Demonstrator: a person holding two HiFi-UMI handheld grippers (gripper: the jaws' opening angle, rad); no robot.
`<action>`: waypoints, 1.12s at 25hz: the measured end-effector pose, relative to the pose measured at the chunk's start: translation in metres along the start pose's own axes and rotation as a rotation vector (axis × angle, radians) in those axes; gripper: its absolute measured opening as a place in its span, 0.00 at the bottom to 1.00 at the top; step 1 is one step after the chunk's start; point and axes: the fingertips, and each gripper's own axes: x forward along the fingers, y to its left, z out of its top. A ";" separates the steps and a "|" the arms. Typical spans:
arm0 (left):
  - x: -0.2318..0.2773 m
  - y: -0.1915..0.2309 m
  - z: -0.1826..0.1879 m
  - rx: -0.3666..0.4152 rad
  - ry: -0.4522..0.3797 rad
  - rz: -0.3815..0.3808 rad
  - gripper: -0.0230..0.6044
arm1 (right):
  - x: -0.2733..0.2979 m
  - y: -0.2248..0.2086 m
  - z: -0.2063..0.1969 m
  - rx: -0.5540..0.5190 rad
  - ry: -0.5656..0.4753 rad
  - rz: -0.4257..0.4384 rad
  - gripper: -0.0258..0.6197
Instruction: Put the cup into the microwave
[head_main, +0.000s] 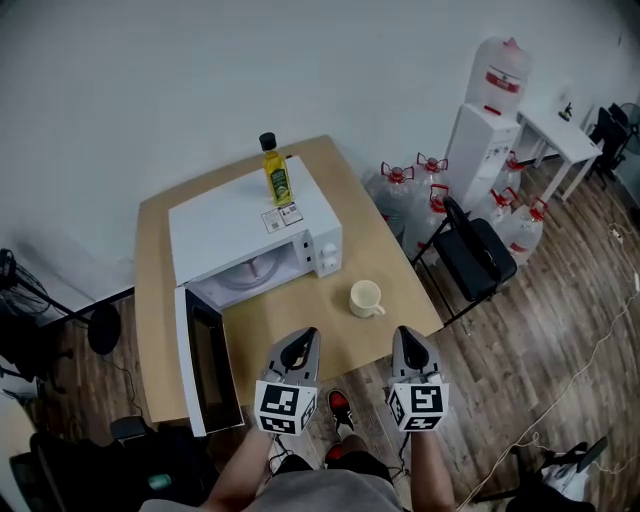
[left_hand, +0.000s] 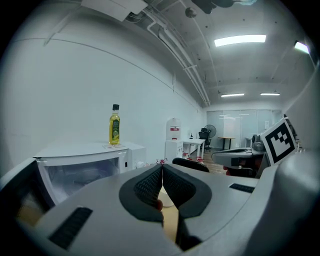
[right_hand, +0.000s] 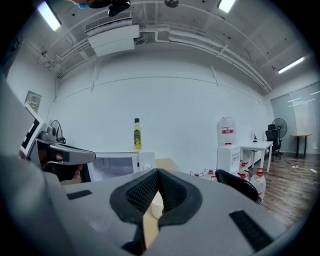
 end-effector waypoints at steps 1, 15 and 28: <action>0.010 0.004 -0.004 -0.006 0.009 0.002 0.08 | 0.010 -0.003 -0.005 0.002 0.012 0.002 0.06; 0.097 0.037 -0.079 -0.048 0.160 0.008 0.08 | 0.093 -0.029 -0.109 0.075 0.178 -0.006 0.06; 0.126 0.039 -0.136 -0.074 0.249 -0.003 0.08 | 0.128 -0.037 -0.181 0.079 0.272 -0.039 0.21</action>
